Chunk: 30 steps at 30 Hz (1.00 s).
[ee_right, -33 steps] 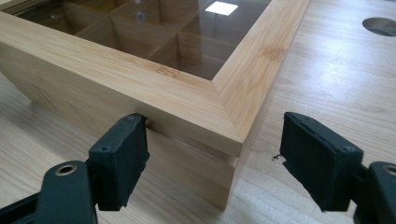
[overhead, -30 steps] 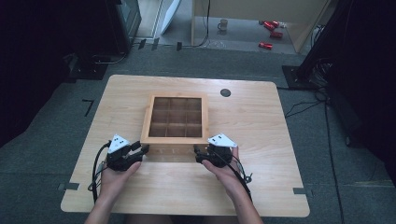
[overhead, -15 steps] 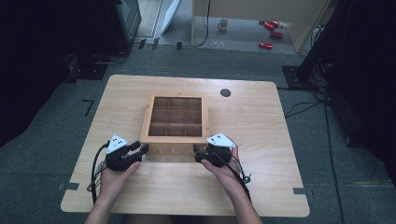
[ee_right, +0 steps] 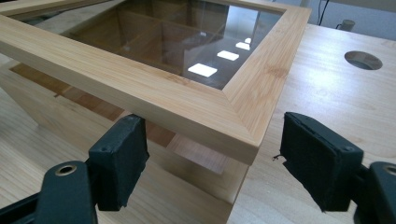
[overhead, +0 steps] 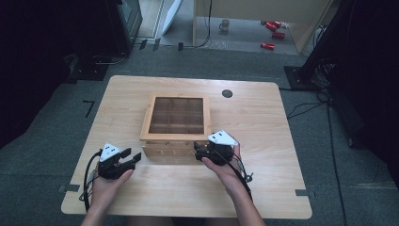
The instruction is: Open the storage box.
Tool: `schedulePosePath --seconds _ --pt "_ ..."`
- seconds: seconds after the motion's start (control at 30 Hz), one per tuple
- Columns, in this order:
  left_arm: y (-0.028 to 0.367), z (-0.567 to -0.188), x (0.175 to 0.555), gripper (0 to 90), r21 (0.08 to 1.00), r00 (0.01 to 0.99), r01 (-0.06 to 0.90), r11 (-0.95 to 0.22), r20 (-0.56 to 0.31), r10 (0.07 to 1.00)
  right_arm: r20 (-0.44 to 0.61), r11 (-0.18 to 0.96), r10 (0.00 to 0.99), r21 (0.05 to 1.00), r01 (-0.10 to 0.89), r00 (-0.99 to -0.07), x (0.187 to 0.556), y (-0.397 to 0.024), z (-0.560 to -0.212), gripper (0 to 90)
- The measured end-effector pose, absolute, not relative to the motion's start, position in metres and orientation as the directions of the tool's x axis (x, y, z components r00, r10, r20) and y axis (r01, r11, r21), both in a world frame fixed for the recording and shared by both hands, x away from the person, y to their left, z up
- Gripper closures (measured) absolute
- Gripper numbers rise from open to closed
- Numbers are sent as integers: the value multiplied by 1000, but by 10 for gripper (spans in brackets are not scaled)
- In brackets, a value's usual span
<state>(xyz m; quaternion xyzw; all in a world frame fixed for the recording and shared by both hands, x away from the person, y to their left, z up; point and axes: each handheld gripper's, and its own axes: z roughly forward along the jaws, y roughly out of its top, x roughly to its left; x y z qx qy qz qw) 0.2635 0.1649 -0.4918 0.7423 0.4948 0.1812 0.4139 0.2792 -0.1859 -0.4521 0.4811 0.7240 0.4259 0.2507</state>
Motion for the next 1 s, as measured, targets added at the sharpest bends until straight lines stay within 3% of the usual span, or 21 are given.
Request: schedulePosePath --seconds 0.13,0.27,0.5,0.8,1.0 --pt "175 -504 259 430 757 435 611 -233 -74 897 43 178 908 862 475 -417 281 -187 -446 233" --pt "183 -514 255 349 727 414 644 -239 -68 908 39 177 908 867 465 -418 283 -186 -437 233" --pt "180 -517 250 265 725 399 628 -282 12 917 26 186 904 876 446 -427 288 -187 -424 233" --pt "188 -517 251 247 737 391 641 -216 -72 917 12 191 895 893 408 -446 302 -189 -399 216" --pt "186 -517 250 248 733 390 640 -230 -53 919 -5 191 900 903 384 -436 314 -189 -381 213"
